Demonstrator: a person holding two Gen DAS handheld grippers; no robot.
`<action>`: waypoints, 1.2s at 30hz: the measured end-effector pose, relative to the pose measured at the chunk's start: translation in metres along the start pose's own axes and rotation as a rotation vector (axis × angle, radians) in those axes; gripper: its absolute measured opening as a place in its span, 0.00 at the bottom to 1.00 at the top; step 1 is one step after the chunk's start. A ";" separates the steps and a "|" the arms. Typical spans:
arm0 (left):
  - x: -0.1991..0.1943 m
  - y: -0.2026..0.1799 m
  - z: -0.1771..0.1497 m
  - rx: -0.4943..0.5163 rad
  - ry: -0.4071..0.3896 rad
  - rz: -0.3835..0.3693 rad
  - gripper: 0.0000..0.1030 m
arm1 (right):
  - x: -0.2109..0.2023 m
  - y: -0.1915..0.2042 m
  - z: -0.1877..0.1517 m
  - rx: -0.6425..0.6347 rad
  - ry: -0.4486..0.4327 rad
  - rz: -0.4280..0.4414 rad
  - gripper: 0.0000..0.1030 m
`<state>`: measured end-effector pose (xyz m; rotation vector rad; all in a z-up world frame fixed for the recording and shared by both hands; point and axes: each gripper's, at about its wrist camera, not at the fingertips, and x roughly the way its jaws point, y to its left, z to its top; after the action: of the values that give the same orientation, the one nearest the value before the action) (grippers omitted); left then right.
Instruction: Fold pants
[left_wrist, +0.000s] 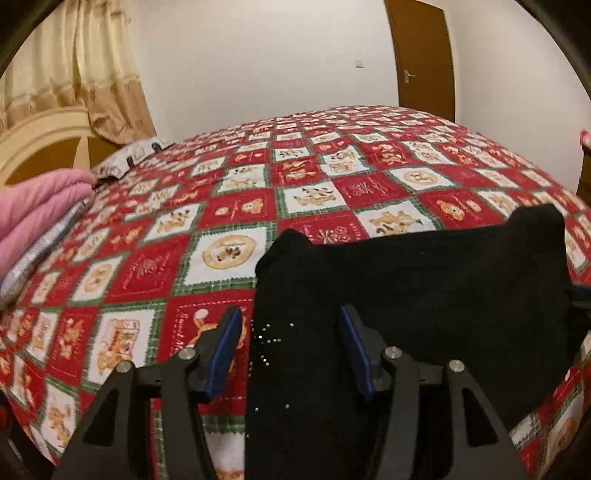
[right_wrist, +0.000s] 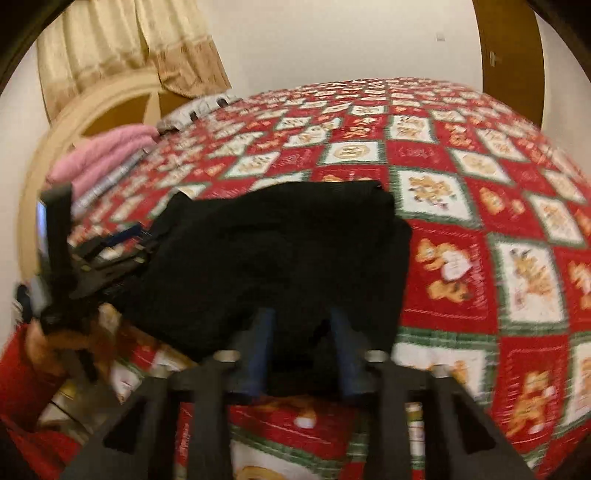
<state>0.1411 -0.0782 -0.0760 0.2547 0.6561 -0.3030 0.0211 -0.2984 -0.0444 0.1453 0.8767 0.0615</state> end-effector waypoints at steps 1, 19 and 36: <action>-0.002 0.000 0.000 0.007 0.000 0.003 0.56 | -0.003 -0.001 -0.001 -0.007 0.004 0.003 0.12; -0.022 0.027 0.015 0.029 -0.026 0.033 0.74 | -0.055 -0.036 -0.010 0.060 -0.062 -0.107 0.13; -0.003 0.084 0.031 -0.200 0.006 0.117 0.74 | 0.018 -0.033 0.041 0.102 -0.047 -0.053 0.13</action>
<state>0.1863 -0.0096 -0.0392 0.1021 0.6694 -0.1233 0.0635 -0.3335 -0.0369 0.2180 0.8367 -0.0357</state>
